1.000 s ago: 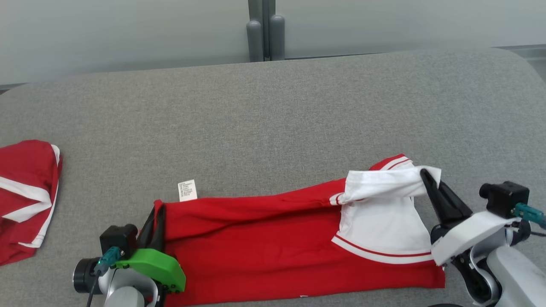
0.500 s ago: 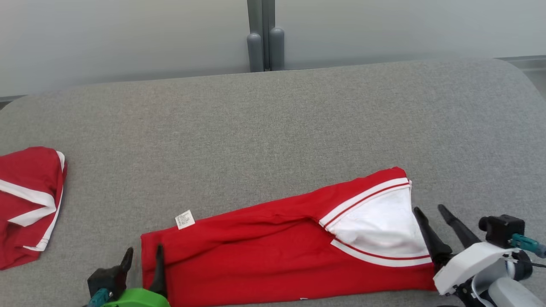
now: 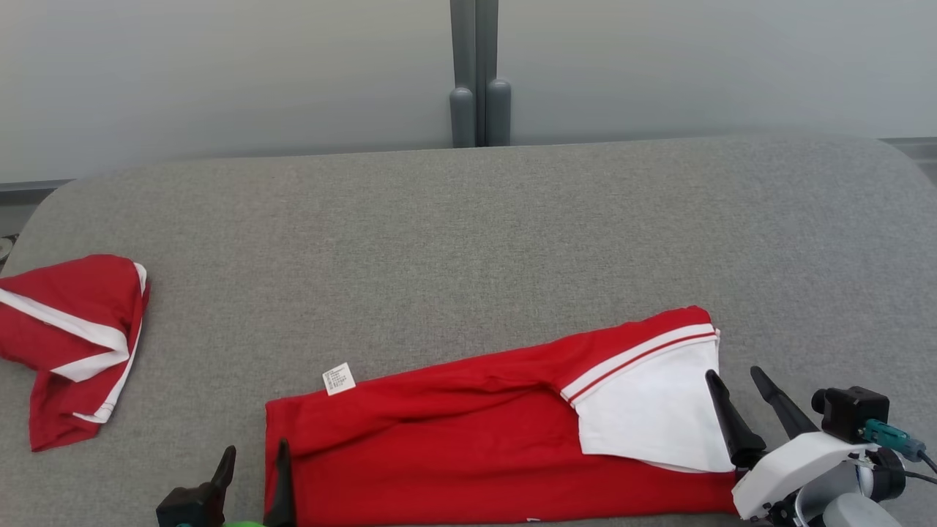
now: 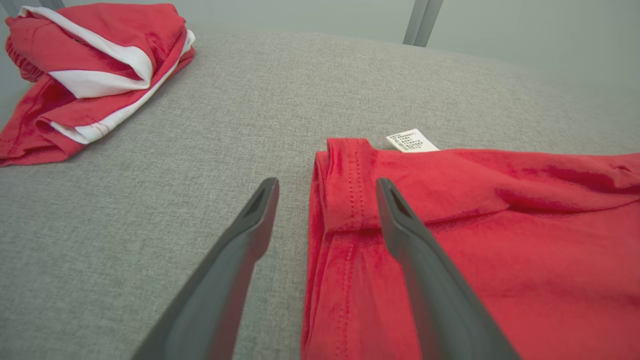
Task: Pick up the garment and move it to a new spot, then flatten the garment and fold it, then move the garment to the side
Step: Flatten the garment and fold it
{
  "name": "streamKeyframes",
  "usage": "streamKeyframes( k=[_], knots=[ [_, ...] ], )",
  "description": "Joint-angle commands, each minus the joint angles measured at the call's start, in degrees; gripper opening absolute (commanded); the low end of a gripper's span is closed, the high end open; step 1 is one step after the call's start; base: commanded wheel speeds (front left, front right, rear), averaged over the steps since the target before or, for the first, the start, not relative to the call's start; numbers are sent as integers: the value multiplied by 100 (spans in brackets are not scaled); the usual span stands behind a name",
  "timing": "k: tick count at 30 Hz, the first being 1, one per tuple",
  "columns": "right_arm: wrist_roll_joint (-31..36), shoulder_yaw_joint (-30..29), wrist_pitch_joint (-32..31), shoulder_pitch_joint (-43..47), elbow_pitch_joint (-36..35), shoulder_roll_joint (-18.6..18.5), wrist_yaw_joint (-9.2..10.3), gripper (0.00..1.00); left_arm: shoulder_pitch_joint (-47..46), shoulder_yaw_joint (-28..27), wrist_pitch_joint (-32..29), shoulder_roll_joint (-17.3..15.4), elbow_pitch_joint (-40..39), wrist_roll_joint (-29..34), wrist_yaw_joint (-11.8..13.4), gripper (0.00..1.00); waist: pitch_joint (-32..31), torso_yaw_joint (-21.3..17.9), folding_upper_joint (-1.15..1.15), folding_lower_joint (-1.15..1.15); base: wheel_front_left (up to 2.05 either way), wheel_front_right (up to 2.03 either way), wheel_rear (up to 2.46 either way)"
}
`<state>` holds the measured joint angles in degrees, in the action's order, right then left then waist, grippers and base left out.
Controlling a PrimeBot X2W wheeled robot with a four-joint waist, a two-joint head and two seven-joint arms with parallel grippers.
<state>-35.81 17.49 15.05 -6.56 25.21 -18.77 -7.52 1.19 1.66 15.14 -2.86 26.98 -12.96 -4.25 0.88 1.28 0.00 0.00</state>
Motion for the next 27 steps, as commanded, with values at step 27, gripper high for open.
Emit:
streamKeyframes(
  k=[27],
  knots=[
    [51, -20, 14, -485, 583, 240, 7, 100, -937, 164, -1, -14, 416, -50, -241, 100, 384, 7, 0, 0, 0, 0, 0]
  ],
)
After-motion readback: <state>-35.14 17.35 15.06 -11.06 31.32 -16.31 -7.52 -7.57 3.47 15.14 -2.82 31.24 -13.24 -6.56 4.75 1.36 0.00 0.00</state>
